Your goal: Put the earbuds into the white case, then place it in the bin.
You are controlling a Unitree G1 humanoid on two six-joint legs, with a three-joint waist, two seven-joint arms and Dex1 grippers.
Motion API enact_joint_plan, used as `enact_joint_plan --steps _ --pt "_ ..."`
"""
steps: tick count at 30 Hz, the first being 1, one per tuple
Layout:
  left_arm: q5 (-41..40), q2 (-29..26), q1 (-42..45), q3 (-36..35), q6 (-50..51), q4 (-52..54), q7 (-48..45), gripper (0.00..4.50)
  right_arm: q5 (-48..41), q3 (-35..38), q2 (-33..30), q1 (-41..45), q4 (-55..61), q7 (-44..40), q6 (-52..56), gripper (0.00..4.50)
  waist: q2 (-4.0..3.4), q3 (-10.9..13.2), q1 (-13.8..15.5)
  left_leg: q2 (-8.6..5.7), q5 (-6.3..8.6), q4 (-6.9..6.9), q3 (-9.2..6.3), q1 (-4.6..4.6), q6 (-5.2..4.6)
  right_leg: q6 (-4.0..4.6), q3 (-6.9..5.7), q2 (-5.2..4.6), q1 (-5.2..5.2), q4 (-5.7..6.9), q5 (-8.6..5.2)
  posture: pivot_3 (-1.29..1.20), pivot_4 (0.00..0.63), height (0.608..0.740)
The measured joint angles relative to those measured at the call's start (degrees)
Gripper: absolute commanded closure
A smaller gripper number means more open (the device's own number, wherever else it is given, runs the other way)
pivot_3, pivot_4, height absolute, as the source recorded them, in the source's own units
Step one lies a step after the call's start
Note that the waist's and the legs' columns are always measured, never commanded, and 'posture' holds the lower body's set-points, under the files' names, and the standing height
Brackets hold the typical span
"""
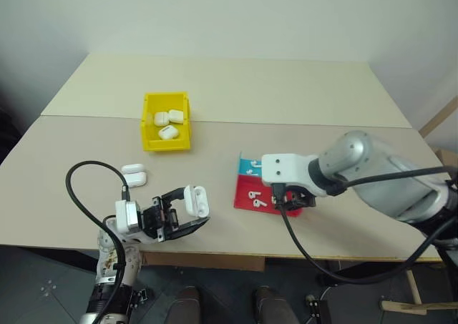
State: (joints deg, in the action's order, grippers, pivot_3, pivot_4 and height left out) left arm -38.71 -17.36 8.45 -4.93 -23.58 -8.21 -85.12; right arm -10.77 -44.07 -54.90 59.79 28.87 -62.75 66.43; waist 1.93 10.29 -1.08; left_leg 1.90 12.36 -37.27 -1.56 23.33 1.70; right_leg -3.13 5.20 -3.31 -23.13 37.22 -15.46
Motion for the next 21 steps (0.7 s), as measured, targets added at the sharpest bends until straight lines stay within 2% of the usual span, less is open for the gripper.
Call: enact_joint_plan --steps 9,21 --pt "0.37 0.54 -0.53 0.12 -2.48 0.01 -2.83 1.73 2.93 -2.2 4.37 -0.2 -4.8 4.36 3.82 2.18 -0.01 -0.01 -0.12 0.01 0.0 0.0 -0.01 0.0 -0.01 0.03 -0.01 0.01 -0.01 0.03 0.03 0.0 0.15 0.74" --pt "0.36 0.59 -0.49 0.1 -3.01 -0.12 -4.63 1.73 3.53 -4.17 6.1 -0.53 -7.14 6.66 5.73 2.18 -0.01 -0.01 -0.27 0.01 0.01 -0.01 -0.02 0.0 -0.02 0.03 -0.02 0.01 0.0 0.04 0.03 0.0 0.15 0.74"
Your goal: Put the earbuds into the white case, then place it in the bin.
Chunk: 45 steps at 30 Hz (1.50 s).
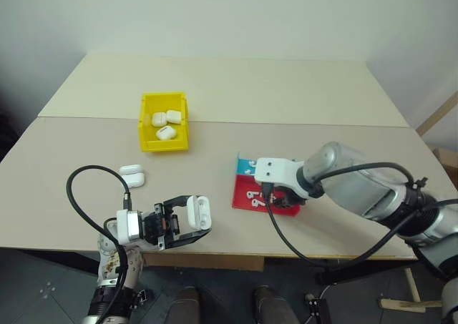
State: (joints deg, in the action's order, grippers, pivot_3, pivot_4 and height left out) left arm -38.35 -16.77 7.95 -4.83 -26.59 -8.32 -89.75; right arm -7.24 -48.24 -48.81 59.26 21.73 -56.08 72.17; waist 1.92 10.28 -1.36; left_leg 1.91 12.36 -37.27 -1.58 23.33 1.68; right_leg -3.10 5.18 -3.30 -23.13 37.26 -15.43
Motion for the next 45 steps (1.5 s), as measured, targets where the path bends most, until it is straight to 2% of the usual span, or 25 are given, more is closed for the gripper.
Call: enact_joint_plan --steps 20,32,34,45 --pt "0.01 0.46 0.26 -0.07 -3.18 -2.86 -1.63 1.73 -0.09 -0.08 3.83 -1.89 -4.31 3.29 1.26 2.18 0.0 -0.02 -0.98 0.01 0.0 0.0 -0.04 -0.02 0.0 0.0 -0.02 0.01 0.03 0.02 0.01 0.0 0.15 0.74" --pt "0.51 0.49 0.32 -0.09 -3.79 -3.91 -1.39 1.73 -0.09 0.04 3.35 -1.87 -5.53 3.16 0.5 2.18 0.0 -0.06 -1.05 0.0 0.0 -0.01 -0.05 -0.04 -0.01 0.0 -0.02 0.01 0.05 0.05 0.01 0.0 0.15 0.74" --pt "0.53 0.49 0.32 -0.1 -3.9 -3.91 -1.3 1.73 -0.08 0.04 3.38 -1.86 -5.71 3.16 0.48 2.75 0.0 -0.07 -1.05 0.01 0.0 -0.01 -0.05 -0.05 -0.01 0.0 -0.02 0.01 0.05 0.05 0.01 0.0 0.15 0.74" --pt "1.95 0.27 0.32 -0.09 -4.76 -3.91 -0.91 1.73 0.12 0.0 3.4 -1.74 -6.12 3.03 0.35 2.75 -0.01 -0.07 -1.06 0.0 0.0 -0.01 -0.05 -0.04 -0.01 0.0 -0.03 0.02 0.04 0.06 0.0 0.0 0.15 0.74"
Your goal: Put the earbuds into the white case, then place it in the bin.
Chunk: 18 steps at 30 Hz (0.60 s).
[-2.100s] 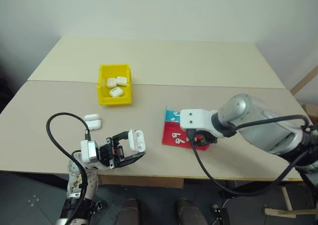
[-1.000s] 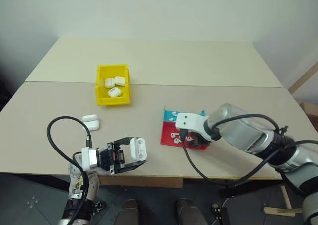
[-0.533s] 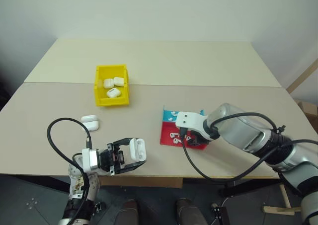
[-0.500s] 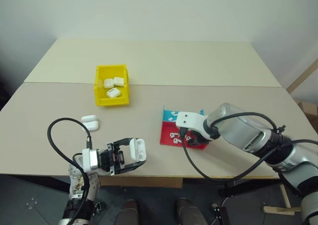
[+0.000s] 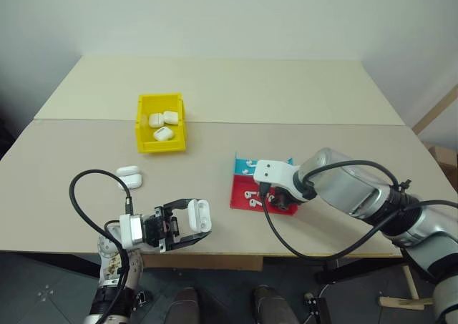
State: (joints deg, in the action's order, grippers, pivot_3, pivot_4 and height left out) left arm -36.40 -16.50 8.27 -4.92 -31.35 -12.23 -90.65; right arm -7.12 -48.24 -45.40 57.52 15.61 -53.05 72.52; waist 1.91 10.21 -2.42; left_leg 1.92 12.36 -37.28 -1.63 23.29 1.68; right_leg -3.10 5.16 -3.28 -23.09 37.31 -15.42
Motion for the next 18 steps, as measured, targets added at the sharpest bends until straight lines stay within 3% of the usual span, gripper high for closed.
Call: enact_joint_plan --steps 18 --pt "0.52 -0.03 0.01 0.04 -1.09 -0.02 0.14 1.73 1.78 -0.15 0.76 0.0 -0.33 -0.89 -1.65 2.75 0.0 0.0 -0.1 0.01 0.0 0.0 0.0 0.01 0.0 0.0 0.0 0.01 -0.03 0.02 0.0 0.0 0.15 0.74"
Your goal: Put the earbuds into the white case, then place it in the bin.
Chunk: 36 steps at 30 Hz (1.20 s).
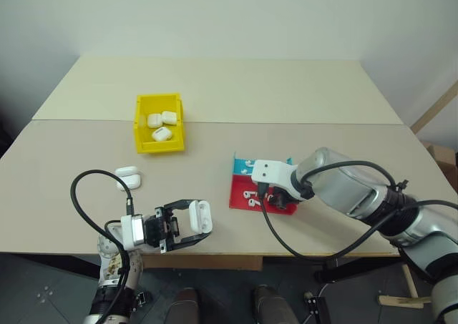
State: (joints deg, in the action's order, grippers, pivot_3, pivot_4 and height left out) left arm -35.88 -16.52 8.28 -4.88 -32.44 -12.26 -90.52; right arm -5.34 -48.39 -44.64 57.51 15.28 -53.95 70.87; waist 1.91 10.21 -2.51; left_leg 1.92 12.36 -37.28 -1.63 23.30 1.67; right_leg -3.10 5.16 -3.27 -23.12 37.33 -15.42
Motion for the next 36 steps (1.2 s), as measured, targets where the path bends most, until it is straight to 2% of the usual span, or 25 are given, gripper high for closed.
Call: enact_joint_plan --steps 8,13,25,27,32,33,36 --pt "0.18 0.03 0.0 0.06 -0.2 -0.01 0.55 1.73 0.28 -0.2 0.0 0.0 0.01 -0.59 -0.41 2.75 0.0 0.0 0.0 0.0 0.0 0.0 0.0 0.0 0.0 0.0 0.0 0.0 0.0 0.0 0.0 0.0 0.15 0.74" --pt "0.54 0.13 0.0 0.14 -0.25 0.0 1.08 1.73 0.52 -0.33 -0.01 0.0 0.27 -1.13 -0.68 3.88 0.0 0.0 0.02 0.0 0.0 0.0 0.0 -0.01 0.0 0.0 0.0 0.0 0.01 0.0 0.0 0.0 0.15 0.74" --pt "0.79 0.14 0.01 0.29 -0.2 0.05 1.23 1.73 1.09 0.19 -1.37 -0.09 2.71 -1.06 -0.84 3.88 0.0 0.0 0.04 0.0 0.0 0.0 0.0 0.04 0.0 0.0 -0.01 0.0 -0.03 0.0 0.0 0.0 0.15 0.74" --pt "0.47 0.15 0.07 0.34 0.22 0.42 1.91 1.73 0.7 4.25 -2.52 -0.69 5.37 -0.65 -0.88 3.88 -0.01 0.01 0.08 -0.02 0.0 0.0 -0.01 0.09 0.0 0.0 -0.01 -0.01 -0.07 0.0 0.0 0.0 0.15 0.74" --pt "-1.89 0.17 0.13 0.64 5.0 6.21 5.58 1.73 -2.45 24.77 -3.72 -6.7 12.39 1.89 -6.51 3.88 0.01 0.0 0.26 -0.02 0.0 0.02 -0.08 0.09 -0.01 -0.01 -0.07 -0.01 0.01 -0.06 0.0 0.0 0.15 0.74" --pt "-2.84 0.19 0.09 0.73 6.96 8.01 6.88 1.73 -3.71 31.54 -2.09 -10.75 13.75 2.7 -11.56 3.88 0.08 -0.04 0.37 0.0 0.01 0.02 -0.14 0.1 -0.01 -0.01 -0.13 0.01 0.07 -0.12 0.0 0.0 0.15 0.74" --pt "-5.82 -0.09 0.12 0.91 13.06 13.23 10.97 1.73 -7.79 44.81 3.86 -20.27 16.57 4.03 -26.74 3.88 0.11 -0.06 0.34 -0.03 0.01 0.02 -0.13 0.11 -0.03 -0.06 -0.1 -0.01 0.1 -0.12 0.02 0.0 0.15 0.74"
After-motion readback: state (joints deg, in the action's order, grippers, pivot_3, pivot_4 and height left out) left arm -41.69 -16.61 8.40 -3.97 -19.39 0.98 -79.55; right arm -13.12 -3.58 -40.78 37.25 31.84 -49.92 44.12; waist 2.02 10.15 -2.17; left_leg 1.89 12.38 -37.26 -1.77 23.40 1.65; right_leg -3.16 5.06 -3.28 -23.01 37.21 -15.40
